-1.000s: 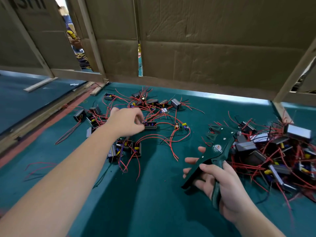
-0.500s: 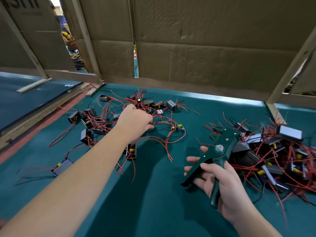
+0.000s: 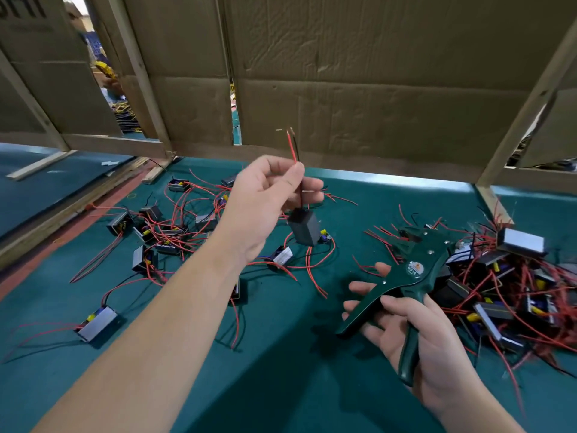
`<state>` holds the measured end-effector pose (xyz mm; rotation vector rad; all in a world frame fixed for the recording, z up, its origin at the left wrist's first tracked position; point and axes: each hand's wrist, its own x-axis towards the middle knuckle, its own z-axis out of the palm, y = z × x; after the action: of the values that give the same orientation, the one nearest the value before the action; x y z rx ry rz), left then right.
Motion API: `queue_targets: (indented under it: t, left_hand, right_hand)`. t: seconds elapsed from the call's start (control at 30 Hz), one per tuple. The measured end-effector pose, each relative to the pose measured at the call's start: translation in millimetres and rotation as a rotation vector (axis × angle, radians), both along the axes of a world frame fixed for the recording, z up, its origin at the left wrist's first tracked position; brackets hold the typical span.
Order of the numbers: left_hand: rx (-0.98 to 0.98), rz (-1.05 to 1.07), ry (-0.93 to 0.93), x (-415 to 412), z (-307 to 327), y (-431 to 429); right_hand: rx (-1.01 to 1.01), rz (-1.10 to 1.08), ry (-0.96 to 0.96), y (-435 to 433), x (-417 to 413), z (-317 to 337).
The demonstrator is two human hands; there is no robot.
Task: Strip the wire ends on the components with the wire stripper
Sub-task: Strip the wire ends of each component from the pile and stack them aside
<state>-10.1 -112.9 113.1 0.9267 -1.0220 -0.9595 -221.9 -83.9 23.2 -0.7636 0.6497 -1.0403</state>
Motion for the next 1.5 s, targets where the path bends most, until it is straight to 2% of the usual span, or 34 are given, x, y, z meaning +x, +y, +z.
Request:
queue_targets:
  t: [0.13, 0.33, 0.47, 0.6, 0.8, 0.97, 1.07, 1.5]
  left_hand:
    - [0.082, -0.065, 0.138, -10.3, -11.7, 4.5]
    - [0.209, 0.194, 0.207, -33.2, -47.8, 2.1]
    - [0.218, 0.220, 0.105, -39.4, -62.9, 6.8]
    - [0.172, 0.178, 0.062, -37.7, -64.3, 12.7]
    - [0.030, 0.033, 0.002, -33.1, -64.2, 22.3]
    - [-0.033, 0.055, -0.149, -27.6, -66.5, 23.8]
    - [-0.037, 0.027, -0.169, -25.9, -67.1, 24.3]
    - [-0.007, -0.024, -0.283, -17.8, -62.8, 27.8]
  right_hand:
    - [-0.021, -0.005, -0.022, 0.4, -0.6, 3.4]
    - [0.013, 0.140, -0.014, -0.3, -1.1, 13.9]
    - [0.108, 0.233, 0.051, 0.7, -3.9, 17.8]
    - [0.184, 0.375, -0.028, 2.9, -6.6, 21.8]
    - [0.173, 0.464, -0.078, 4.4, -6.0, 24.9]
    - [0.133, 0.578, -0.158, 6.3, -6.1, 21.0]
    - [0.121, 0.612, -0.184, 5.3, -6.8, 19.6]
    - [0.086, 0.571, 0.047, 6.9, -11.0, 22.6]
